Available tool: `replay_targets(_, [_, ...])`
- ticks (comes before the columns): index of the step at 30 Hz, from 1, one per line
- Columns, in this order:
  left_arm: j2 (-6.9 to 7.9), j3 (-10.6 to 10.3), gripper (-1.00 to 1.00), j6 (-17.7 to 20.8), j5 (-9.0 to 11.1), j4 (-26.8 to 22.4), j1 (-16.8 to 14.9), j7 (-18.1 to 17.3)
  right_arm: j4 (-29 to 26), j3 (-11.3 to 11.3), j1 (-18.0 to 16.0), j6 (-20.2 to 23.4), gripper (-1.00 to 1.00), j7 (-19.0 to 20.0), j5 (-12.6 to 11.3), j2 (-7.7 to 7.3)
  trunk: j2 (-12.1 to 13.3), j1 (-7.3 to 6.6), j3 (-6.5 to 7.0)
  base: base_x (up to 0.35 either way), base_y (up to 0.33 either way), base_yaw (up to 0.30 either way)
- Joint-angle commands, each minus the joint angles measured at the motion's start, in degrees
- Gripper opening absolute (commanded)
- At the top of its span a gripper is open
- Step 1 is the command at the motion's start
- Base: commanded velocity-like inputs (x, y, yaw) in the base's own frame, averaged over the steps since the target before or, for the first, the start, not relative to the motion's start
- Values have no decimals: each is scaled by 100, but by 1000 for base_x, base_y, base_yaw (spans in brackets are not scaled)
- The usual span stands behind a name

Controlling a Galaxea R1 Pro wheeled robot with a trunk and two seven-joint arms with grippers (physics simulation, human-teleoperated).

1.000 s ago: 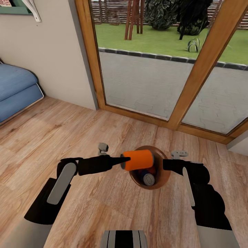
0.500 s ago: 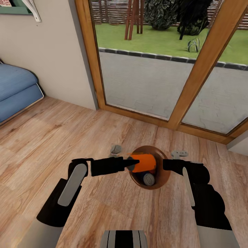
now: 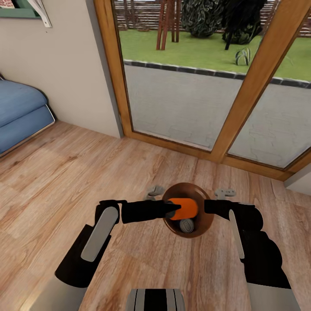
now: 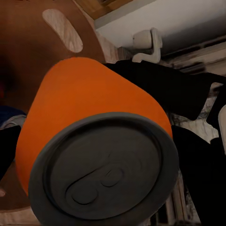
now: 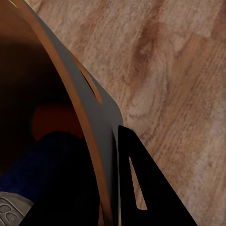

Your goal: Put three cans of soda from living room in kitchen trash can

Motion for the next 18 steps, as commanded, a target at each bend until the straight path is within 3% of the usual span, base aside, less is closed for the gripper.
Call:
replay_targets(1, [-14,-5,-100,-3,22,0,0,101,-5,1,-1,10,-100,35,-124,1,0,-1,0,0,0,0])
replay_targets(6, [-189,-26,-100,-7,21,0,0,389,-6,1,-1,10,-100,35,-124,-2,0,-1,0,0,0,0])
replay_targets(14, [-206,-27,-100,-18,19,0,0,440,-3,1,-1,10,-100,35,-124,1,0,-1,0,0,0,0])
replay_targets(18, [-212,-27,-100,-32,19,0,0,683,-5,1,-1,10,-100,35,-124,1,0,-1,0,0,0,0])
